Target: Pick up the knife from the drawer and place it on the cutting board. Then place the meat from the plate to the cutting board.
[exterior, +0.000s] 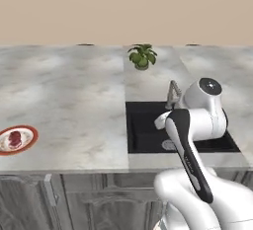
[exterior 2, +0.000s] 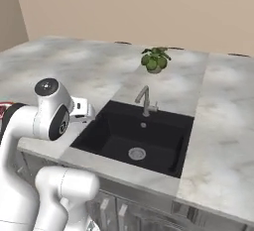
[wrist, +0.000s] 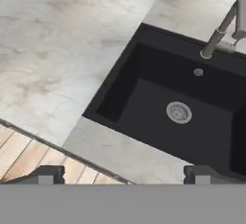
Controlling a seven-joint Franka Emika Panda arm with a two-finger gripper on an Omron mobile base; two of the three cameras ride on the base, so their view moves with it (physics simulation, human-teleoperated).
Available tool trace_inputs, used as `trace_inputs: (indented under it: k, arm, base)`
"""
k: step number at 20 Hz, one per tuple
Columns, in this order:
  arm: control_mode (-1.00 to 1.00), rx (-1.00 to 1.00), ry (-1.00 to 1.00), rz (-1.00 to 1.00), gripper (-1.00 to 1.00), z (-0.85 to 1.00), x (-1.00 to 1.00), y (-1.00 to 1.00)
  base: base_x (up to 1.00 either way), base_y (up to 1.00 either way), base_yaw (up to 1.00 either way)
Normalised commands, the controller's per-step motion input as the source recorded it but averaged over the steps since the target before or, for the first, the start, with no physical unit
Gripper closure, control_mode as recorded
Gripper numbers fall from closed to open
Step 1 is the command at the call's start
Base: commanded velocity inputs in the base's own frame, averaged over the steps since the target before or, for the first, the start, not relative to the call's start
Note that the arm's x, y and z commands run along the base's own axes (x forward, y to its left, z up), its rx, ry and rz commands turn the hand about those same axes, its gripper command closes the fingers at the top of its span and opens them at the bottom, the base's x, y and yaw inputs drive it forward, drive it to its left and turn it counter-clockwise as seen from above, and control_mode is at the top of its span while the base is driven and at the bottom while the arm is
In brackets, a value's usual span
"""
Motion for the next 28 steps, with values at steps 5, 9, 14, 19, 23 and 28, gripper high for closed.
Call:
trace_inputs:
  k: [5, 9, 14, 19, 23, 28]
  arm:
    - [1.0, 0.0, 0.0, 0.0, -1.0, 0.0, 0.0, 0.0]
    - [1.0, 0.0, 0.0, 0.0, -1.0, 0.0, 0.0, 0.0]
    - [1.0, 0.0, 0.0, 0.0, -1.0, 0.0, 0.0, 0.0]
    - [1.0, 0.0, 0.0, 0.0, -1.0, 0.0, 0.0, 0.0]
    - [1.0, 0.0, 0.0, 0.0, -1.0, 0.0, 0.0, 0.0]
    - [1.0, 0.0, 0.0, 0.0, -1.0, 0.0, 0.0, 0.0]
  base:
    - [0.43, 0.94, 0.05]
    - [0.19, 0.91, 0.0]
    - [0.26, 0.88, 0.0]
    - [0.27, 0.48, 0.0]
    - [0.08, 0.49, 0.05]
    - [0.0, 0.42, 0.14]
